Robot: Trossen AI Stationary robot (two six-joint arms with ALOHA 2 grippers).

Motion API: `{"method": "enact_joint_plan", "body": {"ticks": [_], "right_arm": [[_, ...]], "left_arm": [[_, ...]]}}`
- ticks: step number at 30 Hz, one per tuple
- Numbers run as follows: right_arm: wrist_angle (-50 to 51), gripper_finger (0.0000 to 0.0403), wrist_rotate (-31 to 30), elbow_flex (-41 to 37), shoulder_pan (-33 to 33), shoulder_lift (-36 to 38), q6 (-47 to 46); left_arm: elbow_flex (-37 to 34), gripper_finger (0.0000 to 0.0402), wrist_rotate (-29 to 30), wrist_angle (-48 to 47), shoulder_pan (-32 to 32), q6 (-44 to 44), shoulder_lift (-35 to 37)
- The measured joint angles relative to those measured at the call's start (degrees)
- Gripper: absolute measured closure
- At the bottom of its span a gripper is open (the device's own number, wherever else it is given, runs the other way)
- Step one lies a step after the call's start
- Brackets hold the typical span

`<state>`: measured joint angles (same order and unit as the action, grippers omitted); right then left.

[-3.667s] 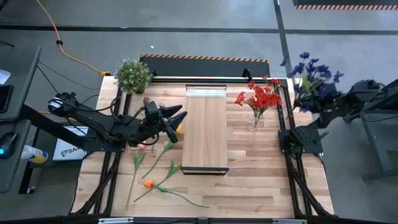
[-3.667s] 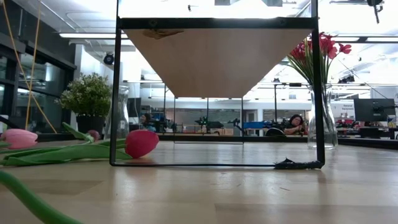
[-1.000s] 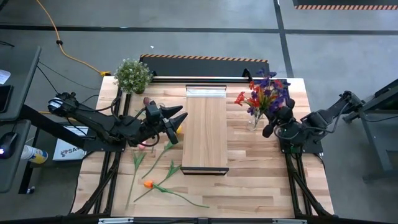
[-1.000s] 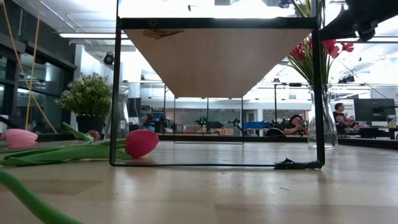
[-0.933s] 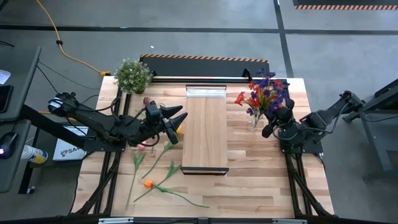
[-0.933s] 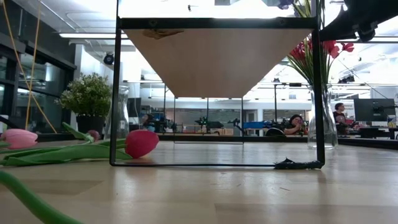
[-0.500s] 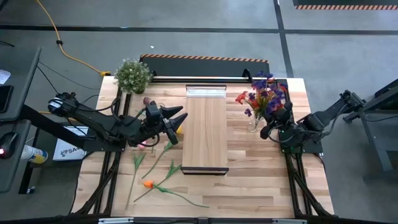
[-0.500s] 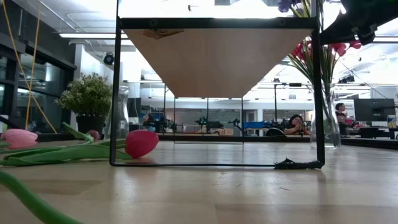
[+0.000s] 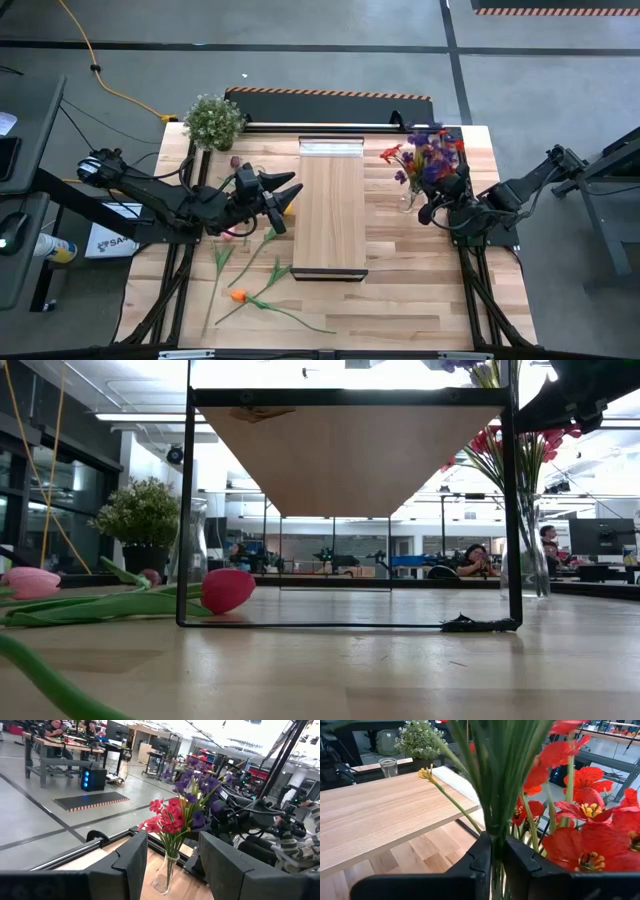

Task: Pick and place flowers into a vace then onto a shelf
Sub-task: Put the violet flowers into the right transparent vase

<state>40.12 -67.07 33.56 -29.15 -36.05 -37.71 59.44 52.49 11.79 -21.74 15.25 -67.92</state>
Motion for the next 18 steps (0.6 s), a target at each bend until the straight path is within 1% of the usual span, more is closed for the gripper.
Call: {"method": "enact_joint_plan", "body": {"ticks": [8, 18], "right_arm": [[1.34, 0.0346, 2.53, 0.00, 0.00, 0.02, 0.09], [1.46, 0.0310, 2.83, 0.00, 0.00, 0.55, 0.53]], "left_arm": [[0.00, 0.0190, 0.00, 0.02, 0.00, 0.00, 0.00], [0.00, 0.0190, 0.02, 0.02, 0.00, -0.61, 0.00]]}}
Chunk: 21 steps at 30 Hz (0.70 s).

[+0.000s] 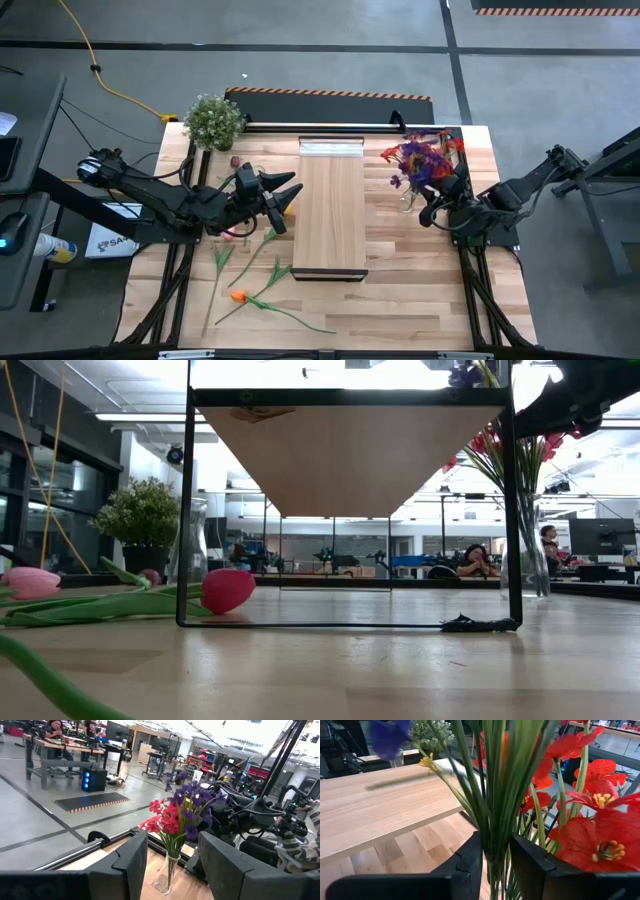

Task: Pick and place flowers into a vace then onto a shelf
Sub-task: Put the violet flowers into the right transparent vase

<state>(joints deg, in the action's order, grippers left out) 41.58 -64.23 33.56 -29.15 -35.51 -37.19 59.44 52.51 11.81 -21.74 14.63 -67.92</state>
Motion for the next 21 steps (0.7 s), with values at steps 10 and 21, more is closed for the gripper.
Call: {"method": "enact_joint_plan", "body": {"ticks": [10, 21], "right_arm": [[0.00, 0.0266, 5.30, 0.00, 0.00, 0.76, 0.15], [-0.63, 0.0223, 7.51, 0.00, 0.00, 1.61, 4.33]], "left_arm": [[0.00, 0.0190, 0.02, 0.00, 0.00, -0.01, 0.00], [0.00, 0.0190, 0.04, 0.00, 0.00, -0.02, 0.00]]}}
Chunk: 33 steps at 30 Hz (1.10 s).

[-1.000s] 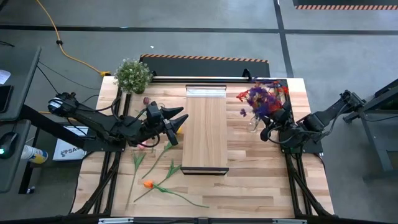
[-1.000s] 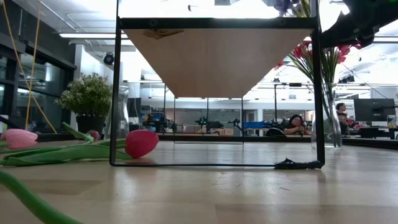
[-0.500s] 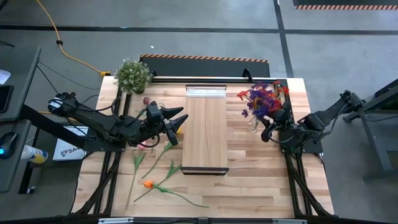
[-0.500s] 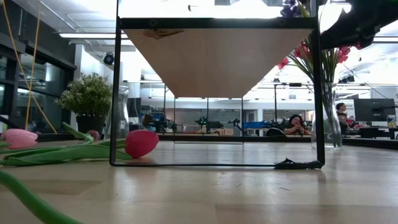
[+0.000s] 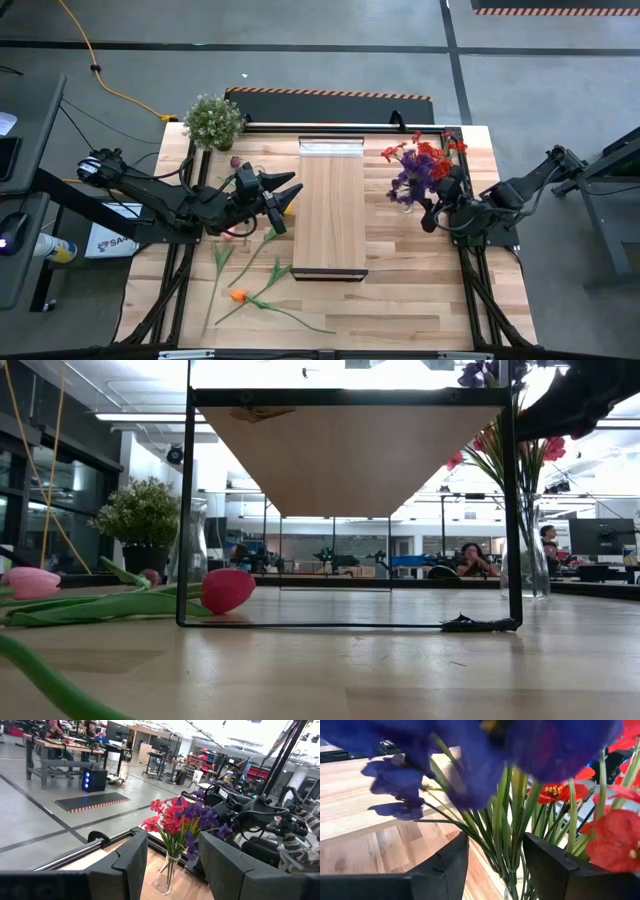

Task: Pick and place flowers into a vace then onto a shelf
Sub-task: Put the violet flowers into the right transparent vase

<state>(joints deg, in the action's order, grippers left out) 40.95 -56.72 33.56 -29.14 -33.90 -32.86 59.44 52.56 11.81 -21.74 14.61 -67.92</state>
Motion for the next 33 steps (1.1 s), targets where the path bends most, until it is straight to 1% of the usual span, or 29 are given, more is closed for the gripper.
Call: {"method": "enact_joint_plan", "body": {"ticks": [4, 15, 21, 28, 33], "right_arm": [[-0.04, 0.0217, 0.41, 0.00, 0.00, 1.45, 1.88], [-0.04, 0.0216, 4.80, 0.00, 0.00, 5.81, 7.22], [0.04, 0.0216, 5.26, 0.18, 0.00, 6.59, 9.81], [0.49, 0.0217, 7.70, 3.98, 0.00, 6.61, 12.62], [3.16, 0.0216, 9.95, 7.35, 0.00, 6.61, 13.83]], "left_arm": [[0.00, 0.0190, 0.02, 0.00, 0.00, 0.00, 0.00], [0.00, 0.0190, 0.59, 0.03, 0.00, -1.31, 0.00], [0.00, 0.0190, 0.63, 0.06, 0.00, -1.29, 0.00], [0.00, 0.0190, 0.74, 0.07, 0.00, -1.29, 0.00], [0.00, 0.0190, 0.76, 0.04, 0.00, -1.29, 0.00]]}}
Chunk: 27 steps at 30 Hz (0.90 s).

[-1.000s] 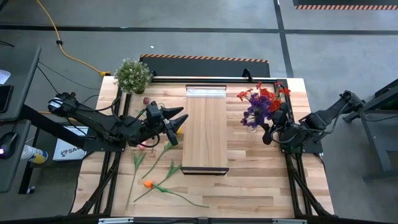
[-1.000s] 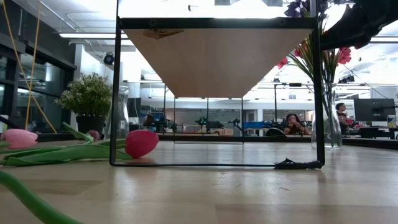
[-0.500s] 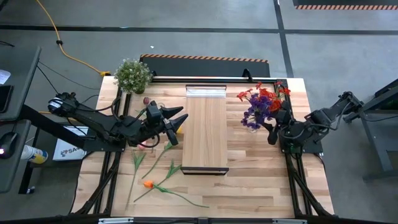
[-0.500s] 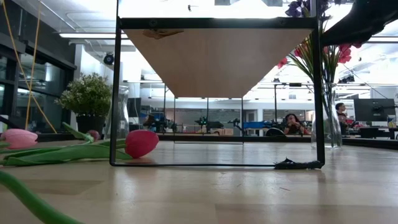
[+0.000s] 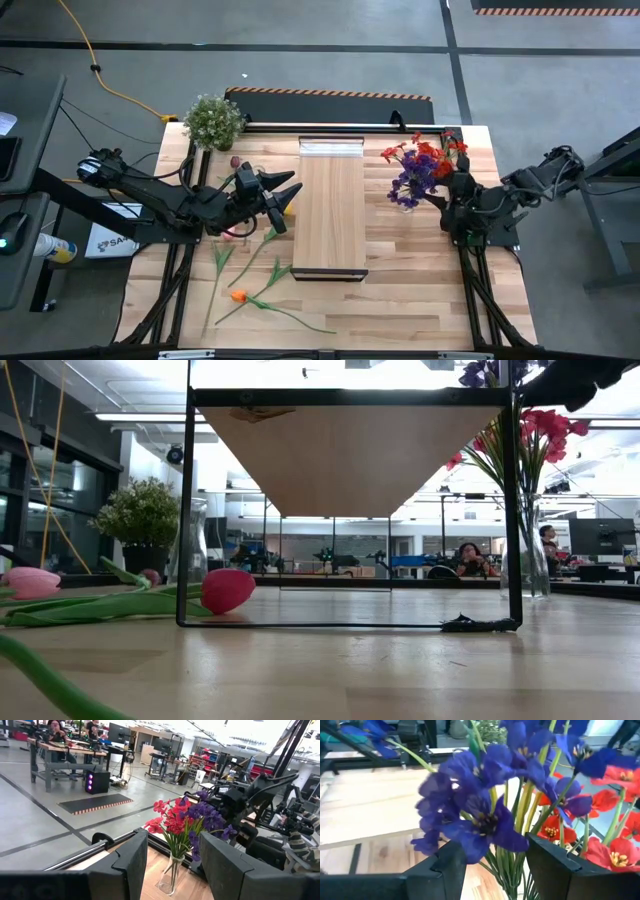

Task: Pick and place flowers into a vace then onto a shelf
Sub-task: Put the violet flowers into the right transparent vase, then put the pink tulip into the left transparent vase

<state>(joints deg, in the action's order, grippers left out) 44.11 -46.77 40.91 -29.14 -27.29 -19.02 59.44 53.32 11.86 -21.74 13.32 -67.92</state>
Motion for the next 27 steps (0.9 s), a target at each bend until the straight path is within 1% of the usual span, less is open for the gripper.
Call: {"method": "enact_joint_plan", "body": {"ticks": [9, 14, 24, 27], "right_arm": [[8.54, 0.0217, 2.09, 7.54, 0.00, 0.00, 0.04], [11.42, 0.0216, 2.43, 12.48, 0.00, -0.04, 0.39], [11.27, 0.0217, 2.39, 22.32, 0.00, -0.04, 8.92], [9.56, 0.0219, 2.38, 24.55, 0.00, -0.04, 10.67]], "left_arm": [[0.00, 0.0190, 0.00, 0.00, 0.00, 0.00, 0.00], [0.00, 0.0190, 0.00, 0.00, 0.00, 0.00, 0.00], [0.00, 0.0190, 0.00, -0.01, 0.00, 0.00, 0.00], [0.00, 0.0190, -0.03, -0.02, 0.00, 0.00, 0.00]]}}
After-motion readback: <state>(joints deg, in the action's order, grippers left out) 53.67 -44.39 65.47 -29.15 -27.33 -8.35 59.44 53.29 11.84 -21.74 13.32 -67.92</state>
